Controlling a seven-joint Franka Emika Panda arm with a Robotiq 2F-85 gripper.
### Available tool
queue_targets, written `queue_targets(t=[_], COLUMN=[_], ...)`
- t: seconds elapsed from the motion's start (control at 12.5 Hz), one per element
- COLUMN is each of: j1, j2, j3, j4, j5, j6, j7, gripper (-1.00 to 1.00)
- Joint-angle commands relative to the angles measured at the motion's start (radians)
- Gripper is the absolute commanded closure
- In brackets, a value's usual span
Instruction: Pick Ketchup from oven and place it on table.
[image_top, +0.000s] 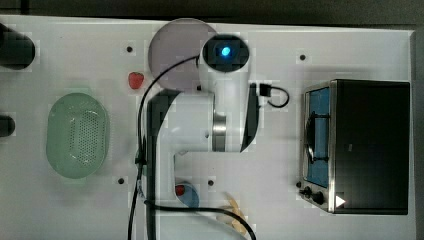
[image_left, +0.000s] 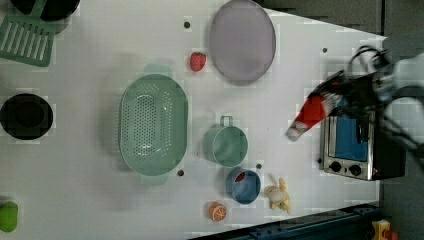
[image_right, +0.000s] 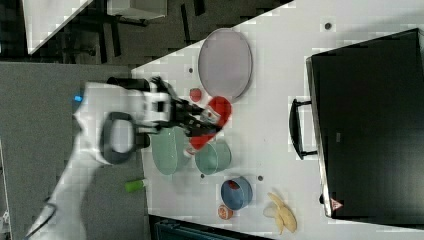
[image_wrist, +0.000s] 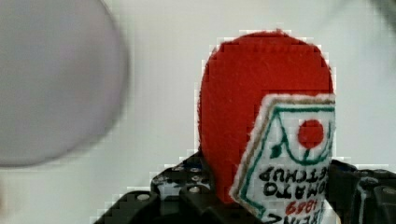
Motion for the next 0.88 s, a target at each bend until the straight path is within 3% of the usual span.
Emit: queue_targets(t=[0.08,0.56,0.8,0.88], j1=[-0.051,-0.05,-0.049,-0.049], j2=[-0.027,0.133,0.143,0.132], j3=[-0.02,0.025,0.028,0.026], j4=[-0.151,-0.195,-0.214,-0.211], j5=[-0.009,0.082,0.082,0.082], j6=[0.263,0.442,0.492,0.503], j7=[-0.02,-0.013,-0.013,-0.013], gripper=[-0.26,-0.27,-0.96,-1.0])
